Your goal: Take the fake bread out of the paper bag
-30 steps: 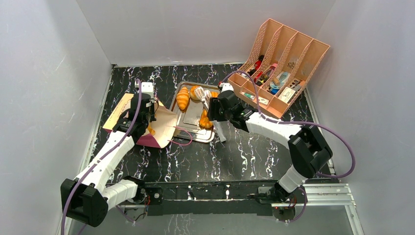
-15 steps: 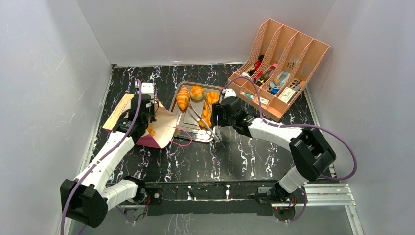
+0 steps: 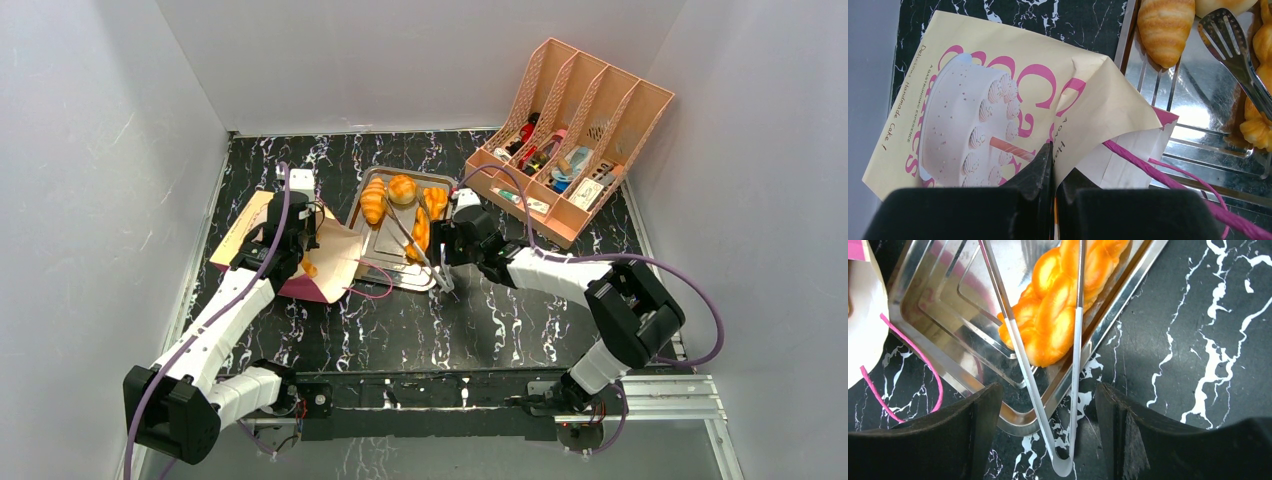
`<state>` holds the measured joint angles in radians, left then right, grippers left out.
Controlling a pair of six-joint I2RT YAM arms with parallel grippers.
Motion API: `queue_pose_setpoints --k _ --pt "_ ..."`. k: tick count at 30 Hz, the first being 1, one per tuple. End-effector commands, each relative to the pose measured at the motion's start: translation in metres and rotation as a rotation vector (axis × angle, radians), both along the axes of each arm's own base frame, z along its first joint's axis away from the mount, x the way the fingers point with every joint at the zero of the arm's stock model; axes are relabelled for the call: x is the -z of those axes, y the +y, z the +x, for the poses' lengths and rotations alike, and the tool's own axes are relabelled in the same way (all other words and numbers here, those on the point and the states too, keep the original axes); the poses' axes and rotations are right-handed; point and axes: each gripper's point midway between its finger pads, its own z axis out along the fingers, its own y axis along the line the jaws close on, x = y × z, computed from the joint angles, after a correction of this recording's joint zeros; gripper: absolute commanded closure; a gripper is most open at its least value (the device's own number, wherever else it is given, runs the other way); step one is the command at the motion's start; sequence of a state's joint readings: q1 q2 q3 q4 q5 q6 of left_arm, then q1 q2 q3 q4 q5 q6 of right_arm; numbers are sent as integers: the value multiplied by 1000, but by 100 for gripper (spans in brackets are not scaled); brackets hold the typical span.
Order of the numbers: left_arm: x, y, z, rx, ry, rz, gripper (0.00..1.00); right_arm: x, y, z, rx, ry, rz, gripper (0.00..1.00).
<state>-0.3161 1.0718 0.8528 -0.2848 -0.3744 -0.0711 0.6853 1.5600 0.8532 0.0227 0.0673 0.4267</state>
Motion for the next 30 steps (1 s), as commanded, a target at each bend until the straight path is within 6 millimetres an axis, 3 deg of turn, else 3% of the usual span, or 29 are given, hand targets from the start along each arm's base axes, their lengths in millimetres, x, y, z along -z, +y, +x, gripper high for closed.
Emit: queue_pose_setpoints --k 1,22,24,28,30 --pt "-6 -1 2 4 -15 -12 100 -6 12 11 -32 -59 41 34" --pt "-6 -2 1 9 -9 -11 100 29 24 16 -67 -33 11 36" --pt "-6 -2 2 10 -10 -10 100 29 25 16 -69 -38 15 40" --pt "-4 -2 2 8 -5 -8 100 30 27 14 -86 -38 23 61" --pt "-4 -2 2 8 -5 -8 100 28 26 12 -85 -40 30 62"
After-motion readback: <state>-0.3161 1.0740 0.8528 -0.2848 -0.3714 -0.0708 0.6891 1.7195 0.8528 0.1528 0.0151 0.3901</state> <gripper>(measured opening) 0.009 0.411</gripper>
